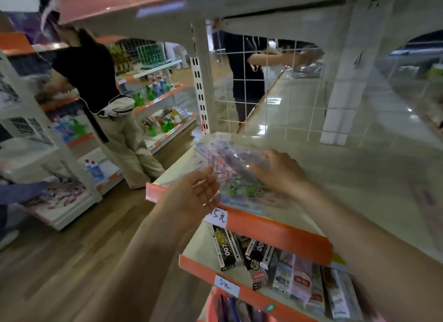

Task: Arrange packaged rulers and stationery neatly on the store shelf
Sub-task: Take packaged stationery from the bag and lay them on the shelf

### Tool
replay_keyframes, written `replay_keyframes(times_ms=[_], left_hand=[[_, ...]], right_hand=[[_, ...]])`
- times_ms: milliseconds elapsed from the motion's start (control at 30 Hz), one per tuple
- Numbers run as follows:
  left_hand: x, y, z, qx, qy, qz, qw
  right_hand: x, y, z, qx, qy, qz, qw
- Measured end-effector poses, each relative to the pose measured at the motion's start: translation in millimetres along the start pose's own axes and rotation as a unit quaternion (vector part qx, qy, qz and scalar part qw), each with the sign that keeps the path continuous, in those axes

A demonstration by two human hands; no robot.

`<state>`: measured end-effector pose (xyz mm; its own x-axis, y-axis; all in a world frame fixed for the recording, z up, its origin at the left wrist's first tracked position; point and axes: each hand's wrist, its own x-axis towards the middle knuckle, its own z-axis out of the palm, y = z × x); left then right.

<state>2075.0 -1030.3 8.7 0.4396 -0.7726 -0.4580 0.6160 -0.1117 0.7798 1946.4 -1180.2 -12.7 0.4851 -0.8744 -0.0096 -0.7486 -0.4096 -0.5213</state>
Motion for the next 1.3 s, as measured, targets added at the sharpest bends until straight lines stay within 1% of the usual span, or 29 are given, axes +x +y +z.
replay_keyframes(times_ms=[100,233,300,367,433,500,533,600,700,733,833,900,1000,1100,1300], left_hand=[[17.5,27.2,-9.9,0.033,-0.006,0.005,0.999],[44.3,54.4,-23.6,0.065,0.012,0.037,0.997],[57.2,60.5,-25.4,0.105,0.036,0.063,0.992],[68.0,63.0,-24.1,0.162,0.057,0.106,0.979],[75.7,64.6,-21.0,0.242,0.075,0.174,0.952],[81.5,64.8,-19.1,0.329,0.089,0.233,0.911],[84.5,64.1,-19.5,0.371,0.088,0.247,0.891],[92.6,60.2,-22.4,0.461,0.090,0.243,0.848],[103.7,52.9,-25.9,0.575,0.095,0.206,0.786],[105.2,50.6,-23.6,0.603,0.099,0.208,0.764],[113.1,48.8,-12.0,0.667,0.115,0.252,0.691],[120.1,53.1,-3.3,0.697,0.100,0.271,0.656],[137.5,64.0,10.2,0.746,0.051,0.275,0.604],[154.2,68.6,24.7,0.774,0.008,0.269,0.573],[178.7,72.0,36.3,0.789,-0.065,0.206,0.575]], right_hand=[[0.0,-10.1,10.1,-0.043,-0.034,0.037,0.998],[-10.9,-27.3,19.7,-0.063,-0.005,0.007,0.998],[-18.2,-32.8,20.5,-0.064,0.000,-0.011,0.998],[-26.1,-37.7,19.2,-0.070,-0.009,-0.018,0.997],[-30.6,-41.6,16.1,-0.065,-0.027,-0.028,0.997],[-33.4,-44.0,9.1,-0.035,-0.053,-0.029,0.998],[-33.0,-44.8,4.2,-0.017,-0.056,-0.023,0.998],[-25.3,-42.2,-3.4,-0.006,-0.036,0.001,0.999],[-9.9,-37.2,-5.4,-0.049,-0.034,0.052,0.997],[-5.8,-37.3,-3.2,-0.059,-0.039,0.059,0.996],[4.2,-40.0,4.6,-0.066,-0.045,0.059,0.995],[7.3,-41.0,5.7,-0.078,-0.043,0.059,0.994],[11.8,-35.6,3.6,-0.091,-0.020,0.063,0.994],[11.7,-29.9,7.5,-0.067,-0.042,0.067,0.995],[8.4,-39.5,14.2,-0.033,-0.074,0.034,0.996]])
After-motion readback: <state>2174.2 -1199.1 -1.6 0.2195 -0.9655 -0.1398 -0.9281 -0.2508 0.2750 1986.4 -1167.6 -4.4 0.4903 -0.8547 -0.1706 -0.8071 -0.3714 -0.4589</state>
